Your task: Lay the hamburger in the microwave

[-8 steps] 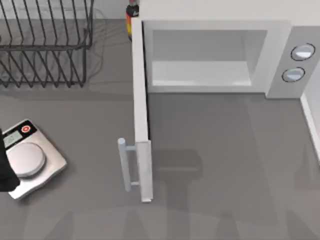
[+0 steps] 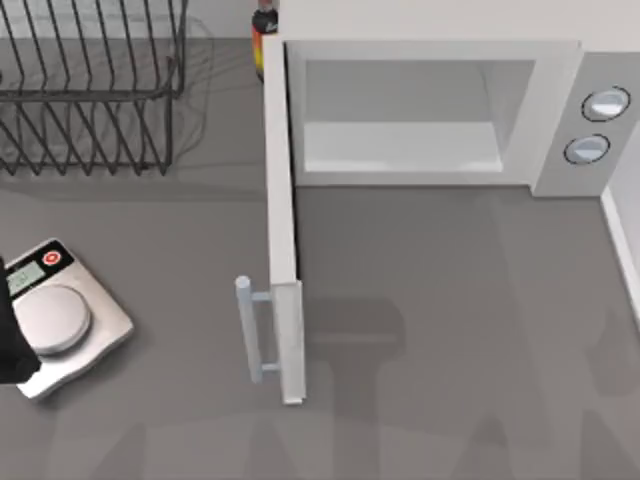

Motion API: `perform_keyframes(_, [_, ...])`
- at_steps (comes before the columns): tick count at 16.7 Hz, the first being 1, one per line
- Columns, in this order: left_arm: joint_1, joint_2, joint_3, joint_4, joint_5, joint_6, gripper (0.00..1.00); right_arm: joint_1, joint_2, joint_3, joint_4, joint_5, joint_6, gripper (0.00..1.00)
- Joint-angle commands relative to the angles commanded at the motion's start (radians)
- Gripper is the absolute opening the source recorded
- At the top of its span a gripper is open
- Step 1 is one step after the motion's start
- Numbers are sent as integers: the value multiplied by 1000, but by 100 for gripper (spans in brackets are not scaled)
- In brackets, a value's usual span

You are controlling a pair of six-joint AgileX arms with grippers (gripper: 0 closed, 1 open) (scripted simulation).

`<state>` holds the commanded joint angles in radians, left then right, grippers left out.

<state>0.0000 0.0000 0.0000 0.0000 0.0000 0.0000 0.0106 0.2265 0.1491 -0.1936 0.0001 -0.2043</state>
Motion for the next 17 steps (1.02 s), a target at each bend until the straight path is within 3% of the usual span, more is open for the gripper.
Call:
perform_keyframes(11, [0,0,0,0,0,0,100,36,910,492,-631,0,-687,100])
perform_keyframes(17, [0,0,0,0,0,0,100,46,1127,616,-789,-1,-859,100])
